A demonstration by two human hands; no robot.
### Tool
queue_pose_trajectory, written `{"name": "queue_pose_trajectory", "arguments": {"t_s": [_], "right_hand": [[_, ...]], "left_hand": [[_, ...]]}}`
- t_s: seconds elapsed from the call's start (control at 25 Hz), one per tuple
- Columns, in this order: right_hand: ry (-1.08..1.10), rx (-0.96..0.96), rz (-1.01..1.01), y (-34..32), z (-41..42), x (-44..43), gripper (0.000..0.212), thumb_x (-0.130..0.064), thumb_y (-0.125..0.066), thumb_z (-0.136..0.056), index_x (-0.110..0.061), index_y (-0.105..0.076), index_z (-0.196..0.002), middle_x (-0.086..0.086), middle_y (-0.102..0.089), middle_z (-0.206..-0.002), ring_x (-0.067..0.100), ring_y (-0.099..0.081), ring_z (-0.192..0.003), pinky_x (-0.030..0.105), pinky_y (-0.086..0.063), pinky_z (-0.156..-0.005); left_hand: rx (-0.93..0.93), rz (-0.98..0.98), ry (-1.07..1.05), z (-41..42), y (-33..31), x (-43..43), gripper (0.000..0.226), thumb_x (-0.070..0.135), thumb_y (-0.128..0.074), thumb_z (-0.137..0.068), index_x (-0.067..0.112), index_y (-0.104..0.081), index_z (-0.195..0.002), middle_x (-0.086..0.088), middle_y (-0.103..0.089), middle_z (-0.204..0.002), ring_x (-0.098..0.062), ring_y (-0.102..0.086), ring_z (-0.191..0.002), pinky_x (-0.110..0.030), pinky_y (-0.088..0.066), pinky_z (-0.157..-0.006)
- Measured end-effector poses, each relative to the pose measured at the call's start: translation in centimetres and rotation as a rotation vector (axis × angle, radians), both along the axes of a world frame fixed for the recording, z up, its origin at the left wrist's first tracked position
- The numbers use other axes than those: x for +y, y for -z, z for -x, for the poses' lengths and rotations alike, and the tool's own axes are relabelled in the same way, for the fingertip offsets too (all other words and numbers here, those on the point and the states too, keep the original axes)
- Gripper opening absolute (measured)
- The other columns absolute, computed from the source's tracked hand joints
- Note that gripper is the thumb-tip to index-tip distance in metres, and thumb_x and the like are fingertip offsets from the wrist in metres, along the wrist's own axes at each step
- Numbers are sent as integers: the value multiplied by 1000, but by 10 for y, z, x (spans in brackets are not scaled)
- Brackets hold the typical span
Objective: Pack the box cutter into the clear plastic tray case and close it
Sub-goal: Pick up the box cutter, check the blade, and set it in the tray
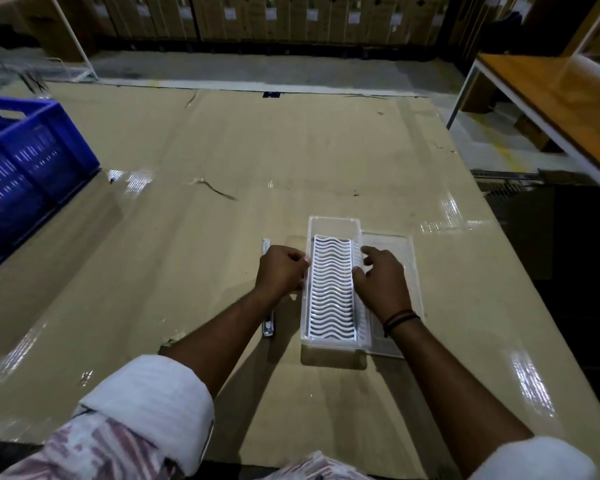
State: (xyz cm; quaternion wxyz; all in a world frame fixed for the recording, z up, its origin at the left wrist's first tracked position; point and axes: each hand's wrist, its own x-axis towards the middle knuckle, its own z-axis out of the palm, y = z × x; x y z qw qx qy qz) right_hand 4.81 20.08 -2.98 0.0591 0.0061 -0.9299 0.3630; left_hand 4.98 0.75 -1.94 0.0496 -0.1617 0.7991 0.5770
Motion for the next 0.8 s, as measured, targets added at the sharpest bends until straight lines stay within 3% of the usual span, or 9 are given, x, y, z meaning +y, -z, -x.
{"name": "queue_pose_trajectory", "arguments": {"t_s": [0.16,0.36,0.48,0.64,0.8], "right_hand": [[-16,66,-12,3,-15,-10,43,-6,-52,-93,-2,-56,-136,20,-63,-113,32,-61,-105,31,-46,-88],[13,42,7,6,-19,-13,45,-10,-47,-96,-5,-52,-140,18,-62,-119,31,-60,-110,34,-47,-93],[11,60,37,8,-19,-11,43,-15,-52,-94,-6,-55,-136,18,-60,-116,34,-60,-107,38,-49,-92],[71,41,6,10,-18,-13,53,-26,-61,-91,-7,-51,-140,20,-52,-133,38,-50,-122,46,-44,-102],[114,171,-210,-1,-31,-37,57,-30,-64,-83,-13,-53,-136,15,-43,-142,39,-38,-129,52,-35,-102]], "left_hand": [[0,8,-16,-7,3,-4,21,16,-68,-96,4,-77,-109,-14,-79,-100,-26,-78,-84,-39,-67,-72],[-5,15,-34,-11,0,-2,23,16,-68,-96,2,-76,-113,-15,-79,-102,-27,-78,-86,-41,-67,-74],[36,33,-93,-21,-1,-4,21,17,-65,-97,5,-77,-109,-10,-80,-96,-20,-78,-81,-35,-67,-72],[111,331,-261,-47,11,-26,14,33,-68,-89,21,-76,-88,1,-79,-82,-17,-74,-76,-32,-61,-74],[-36,467,-219,-63,23,-54,23,45,-71,-77,23,-67,-75,3,-74,-79,-21,-72,-79,-33,-59,-71]]}}
